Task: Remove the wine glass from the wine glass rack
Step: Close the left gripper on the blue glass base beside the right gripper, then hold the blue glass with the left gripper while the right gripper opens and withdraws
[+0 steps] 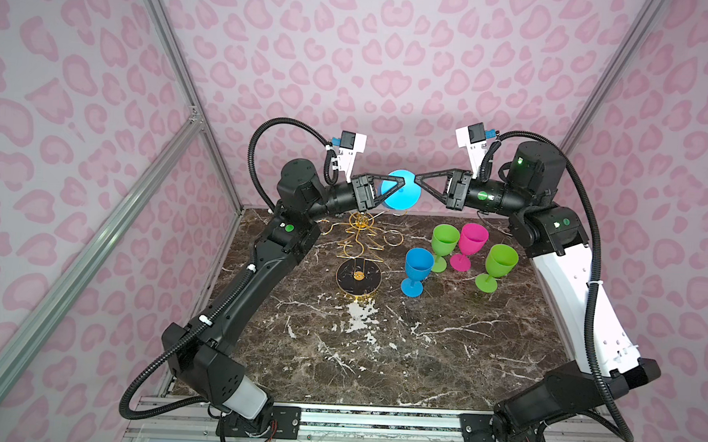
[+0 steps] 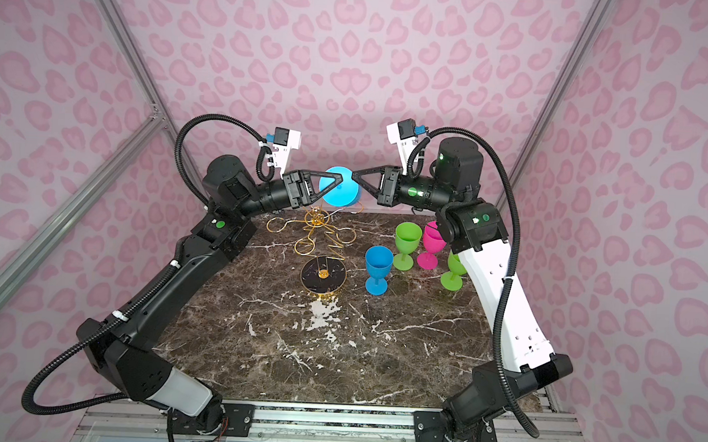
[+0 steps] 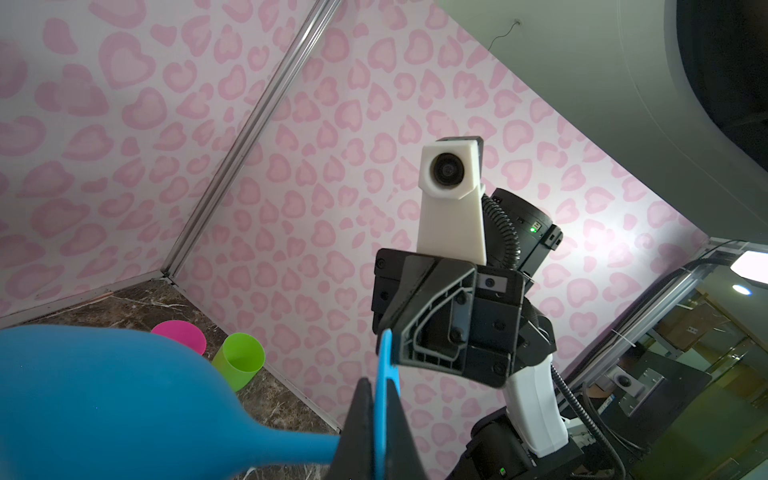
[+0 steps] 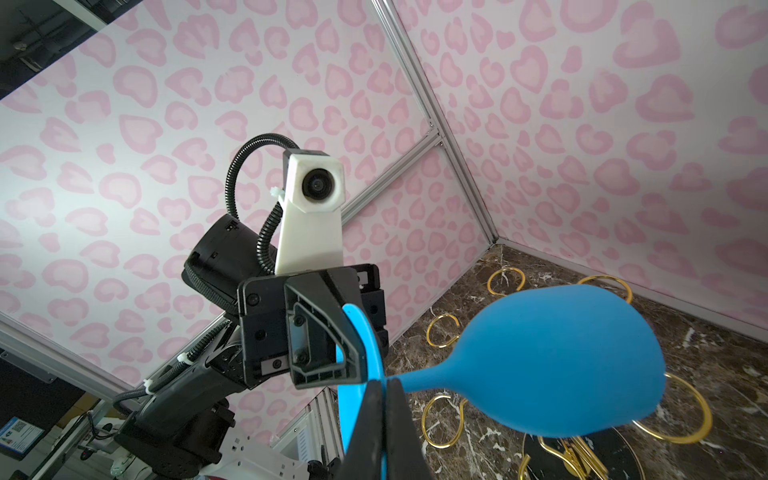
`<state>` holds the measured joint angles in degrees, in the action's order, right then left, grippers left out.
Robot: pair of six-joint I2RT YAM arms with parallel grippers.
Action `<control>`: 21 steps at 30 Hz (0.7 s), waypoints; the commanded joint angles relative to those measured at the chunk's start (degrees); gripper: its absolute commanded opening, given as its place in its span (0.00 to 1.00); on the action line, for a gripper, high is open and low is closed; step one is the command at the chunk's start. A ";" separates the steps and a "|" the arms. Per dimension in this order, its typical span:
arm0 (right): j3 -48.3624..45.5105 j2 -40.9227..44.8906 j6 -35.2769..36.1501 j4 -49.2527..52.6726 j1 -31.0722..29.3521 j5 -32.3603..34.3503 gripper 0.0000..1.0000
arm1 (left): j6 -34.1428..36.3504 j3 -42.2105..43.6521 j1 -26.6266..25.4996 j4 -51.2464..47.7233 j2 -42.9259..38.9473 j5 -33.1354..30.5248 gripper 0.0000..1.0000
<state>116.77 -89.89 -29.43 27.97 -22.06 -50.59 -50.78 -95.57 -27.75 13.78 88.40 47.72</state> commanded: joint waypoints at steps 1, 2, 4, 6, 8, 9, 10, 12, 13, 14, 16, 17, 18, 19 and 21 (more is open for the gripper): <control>-0.69 0.38 0.12 -0.72 0.16 1.35 0.04 | -1.91 0.12 -0.11 6.17 -1.24 1.28 0.04; -1.15 1.02 0.45 -0.85 0.39 1.61 0.10 | -1.90 0.13 -0.03 6.17 -1.34 1.07 0.04; -2.70 2.79 1.29 -1.20 1.18 2.48 0.25 | -2.12 0.03 0.11 6.17 -1.64 0.63 0.04; -5.28 5.17 2.77 -1.85 2.25 3.27 0.40 | -2.52 -0.01 0.36 6.17 -1.89 0.20 0.04; -9.07 8.47 6.09 -2.30 3.08 5.28 0.50 | -3.39 0.08 0.75 6.17 -2.08 -0.50 0.04; -11.60 10.46 8.72 -2.35 3.12 6.99 0.55 | -4.01 0.03 0.98 6.38 -2.24 -1.06 0.04; -14.97 12.75 10.89 -3.75 3.01 8.55 0.61 | -5.00 0.12 1.24 6.65 -2.33 -1.52 0.04; -23.00 17.47 14.49 -9.48 2.08 10.71 0.78 | -7.18 0.23 1.59 7.50 -2.51 -2.13 0.04; -26.88 19.58 16.61 -12.12 1.20 12.14 0.84 | -8.03 0.21 1.72 7.78 -2.46 -2.38 0.04; -30.49 21.66 19.11 -14.42 -0.14 14.86 0.89 | -9.11 0.36 1.88 7.99 -2.63 -2.68 0.04; -36.06 24.71 25.50 -16.97 -3.72 21.24 0.97 | -11.33 0.33 2.16 9.07 -2.70 -2.61 0.04; -38.30 25.90 28.74 -18.42 -6.05 25.32 0.98 | -12.83 0.30 2.40 9.82 -2.63 -2.33 0.04; -40.41 26.98 31.71 -20.68 -8.27 29.14 0.98 | -14.49 0.36 2.60 10.46 -2.52 -2.03 0.04; -42.01 27.65 34.02 -23.00 -10.18 31.96 0.98 | -15.99 0.38 2.74 11.08 -2.53 -1.81 0.04; -45.77 28.27 38.49 -28.43 -13.31 36.36 0.98 | -18.05 0.38 2.96 11.75 -2.56 -1.41 0.04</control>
<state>74.37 -62.35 -2.11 11.09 -32.49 -25.91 -63.77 -95.31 -25.10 20.49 86.61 45.87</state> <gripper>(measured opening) 0.982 0.066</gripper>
